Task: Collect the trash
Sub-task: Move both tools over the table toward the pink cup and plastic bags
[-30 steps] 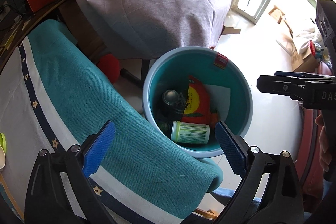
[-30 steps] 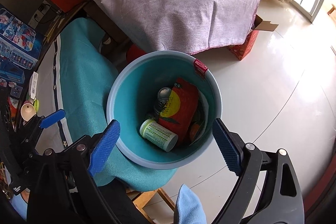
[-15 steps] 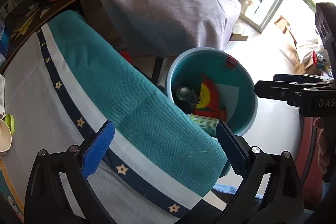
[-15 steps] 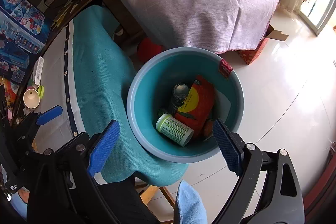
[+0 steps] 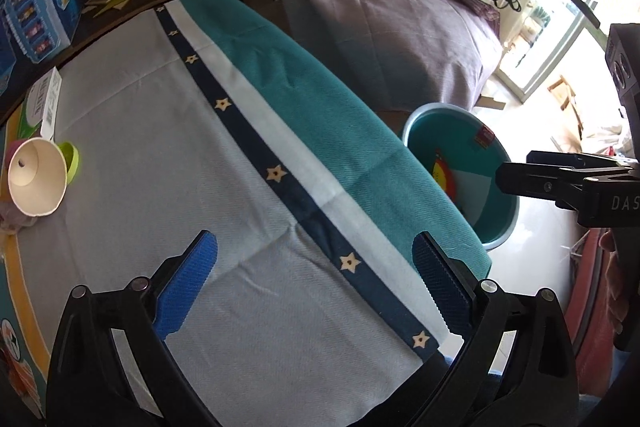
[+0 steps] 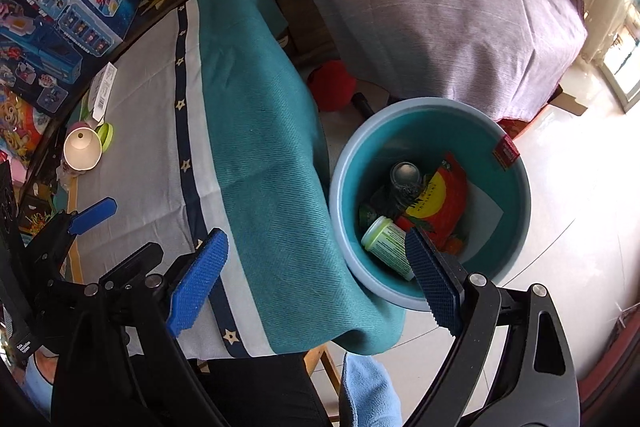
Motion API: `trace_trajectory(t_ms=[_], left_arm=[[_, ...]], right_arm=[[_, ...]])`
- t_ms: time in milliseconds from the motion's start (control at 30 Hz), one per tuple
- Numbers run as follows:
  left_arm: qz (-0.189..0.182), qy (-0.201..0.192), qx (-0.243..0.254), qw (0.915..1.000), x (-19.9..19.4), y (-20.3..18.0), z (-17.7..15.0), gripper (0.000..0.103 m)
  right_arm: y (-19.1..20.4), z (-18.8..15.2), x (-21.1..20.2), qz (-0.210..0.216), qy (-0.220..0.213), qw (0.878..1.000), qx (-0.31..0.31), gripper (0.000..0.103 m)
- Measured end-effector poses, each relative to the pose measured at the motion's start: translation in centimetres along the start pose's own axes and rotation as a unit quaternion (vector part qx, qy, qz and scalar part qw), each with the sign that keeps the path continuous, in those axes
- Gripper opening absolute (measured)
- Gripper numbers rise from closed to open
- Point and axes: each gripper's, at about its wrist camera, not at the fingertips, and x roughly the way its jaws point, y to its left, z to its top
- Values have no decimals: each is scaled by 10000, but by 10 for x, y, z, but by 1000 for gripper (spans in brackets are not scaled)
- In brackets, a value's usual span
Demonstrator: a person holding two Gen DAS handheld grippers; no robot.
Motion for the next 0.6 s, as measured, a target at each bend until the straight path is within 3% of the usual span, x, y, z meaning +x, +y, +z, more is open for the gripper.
trace_trajectory(t_ms=[333, 600], left_arm=[[189, -114, -868, 9960, -24, 88, -32, 98], [573, -246, -1604, 9851, -49, 179, -60, 98]], right_arm=[[94, 18, 21, 26, 217, 9960, -861, 86], [197, 44, 44, -11, 446, 9807, -1902, 86]])
